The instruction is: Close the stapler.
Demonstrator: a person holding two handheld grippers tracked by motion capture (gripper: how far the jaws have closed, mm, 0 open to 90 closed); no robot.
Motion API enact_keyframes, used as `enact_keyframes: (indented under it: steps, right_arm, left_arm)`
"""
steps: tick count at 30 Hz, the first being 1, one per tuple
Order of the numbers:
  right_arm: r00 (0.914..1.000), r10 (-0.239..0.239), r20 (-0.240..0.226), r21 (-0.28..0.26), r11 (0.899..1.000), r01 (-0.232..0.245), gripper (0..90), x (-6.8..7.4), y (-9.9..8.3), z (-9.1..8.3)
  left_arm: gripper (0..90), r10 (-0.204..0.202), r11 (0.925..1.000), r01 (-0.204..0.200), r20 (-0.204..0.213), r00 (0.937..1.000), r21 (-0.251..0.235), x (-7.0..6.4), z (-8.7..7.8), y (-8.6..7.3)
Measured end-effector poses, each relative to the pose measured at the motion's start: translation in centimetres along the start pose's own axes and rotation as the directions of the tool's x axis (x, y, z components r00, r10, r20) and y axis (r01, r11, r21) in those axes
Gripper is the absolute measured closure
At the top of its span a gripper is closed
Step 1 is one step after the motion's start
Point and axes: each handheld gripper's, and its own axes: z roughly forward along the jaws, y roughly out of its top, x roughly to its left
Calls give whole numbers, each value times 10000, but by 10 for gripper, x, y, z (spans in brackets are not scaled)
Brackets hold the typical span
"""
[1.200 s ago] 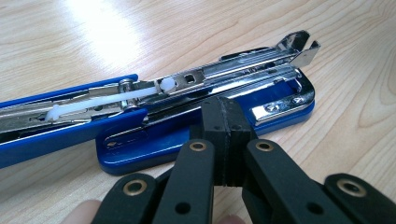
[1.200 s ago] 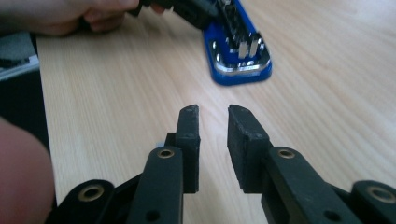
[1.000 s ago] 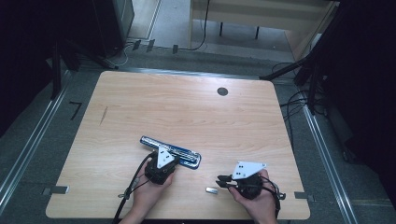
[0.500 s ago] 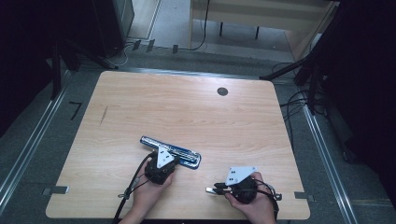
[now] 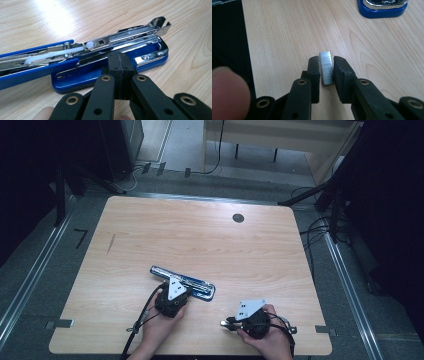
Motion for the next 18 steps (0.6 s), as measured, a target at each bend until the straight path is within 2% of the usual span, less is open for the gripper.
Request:
enact_keyframes:
  steps: [6,12,18]
  right_arm:
    - [9999,-96,101,-41,9999,96,740,0,0,-1]
    - [9998,-135,166,209,9997,131,732,0,0,2]
    - [9993,-305,223,432,9986,295,760,2,0,5]
  left_arm:
    - [900,21,10000,-21,2,10000,1,0,0,0]
    - [900,5,10000,-5,5,10000,-12,0,0,0]
    - [900,7,10000,-7,2,10000,2,0,0,0]
